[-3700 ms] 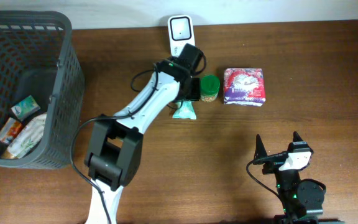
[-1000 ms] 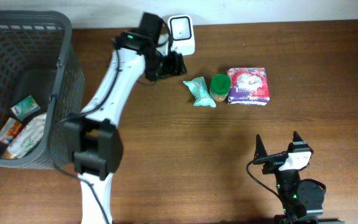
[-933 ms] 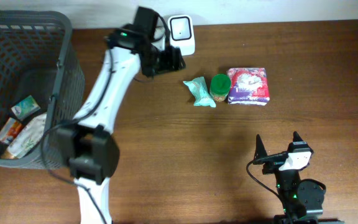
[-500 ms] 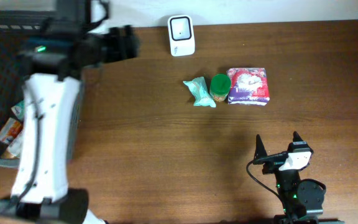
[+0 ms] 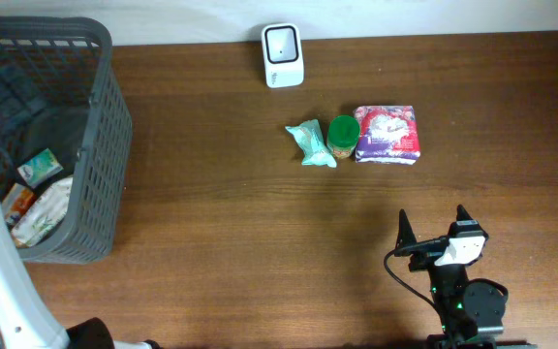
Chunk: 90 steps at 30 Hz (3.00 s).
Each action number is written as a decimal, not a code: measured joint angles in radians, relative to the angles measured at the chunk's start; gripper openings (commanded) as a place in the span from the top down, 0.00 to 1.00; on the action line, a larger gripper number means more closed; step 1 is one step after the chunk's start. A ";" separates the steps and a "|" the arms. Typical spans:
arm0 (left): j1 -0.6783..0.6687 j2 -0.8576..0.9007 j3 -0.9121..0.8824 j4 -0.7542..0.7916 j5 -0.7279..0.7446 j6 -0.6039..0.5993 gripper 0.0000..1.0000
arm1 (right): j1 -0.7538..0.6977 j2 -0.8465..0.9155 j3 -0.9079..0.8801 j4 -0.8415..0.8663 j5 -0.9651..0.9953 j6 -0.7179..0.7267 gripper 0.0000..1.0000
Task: Scan the item barcode
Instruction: 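Move the left gripper back into the basket toward the white tube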
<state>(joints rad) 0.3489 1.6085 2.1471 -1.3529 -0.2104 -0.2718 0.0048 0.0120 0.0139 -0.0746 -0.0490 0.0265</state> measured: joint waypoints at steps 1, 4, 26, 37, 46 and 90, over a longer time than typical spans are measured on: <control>0.015 0.003 0.000 0.002 -0.003 0.003 0.01 | 0.000 0.000 0.000 0.000 0.000 0.000 0.01; 0.045 0.022 0.000 0.002 -0.008 0.035 0.01 | 0.000 0.000 0.000 0.000 0.000 0.000 0.01; 0.052 0.517 -0.167 0.009 -0.016 0.527 0.16 | 0.000 0.000 0.000 0.000 0.000 0.000 0.01; 0.052 0.599 -0.179 0.055 -0.068 0.583 0.22 | 0.000 0.000 0.000 0.000 0.000 -0.001 0.01; 0.053 0.640 -0.296 0.077 -0.033 0.665 0.13 | 0.000 0.000 0.000 0.000 0.000 0.000 0.01; 0.069 0.652 0.187 -0.328 0.145 -0.264 0.01 | 0.000 0.000 0.000 0.000 0.000 0.000 0.01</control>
<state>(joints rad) 0.4175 2.2601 2.3341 -1.6806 -0.0654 -0.5354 0.0048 0.0120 0.0139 -0.0746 -0.0490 0.0261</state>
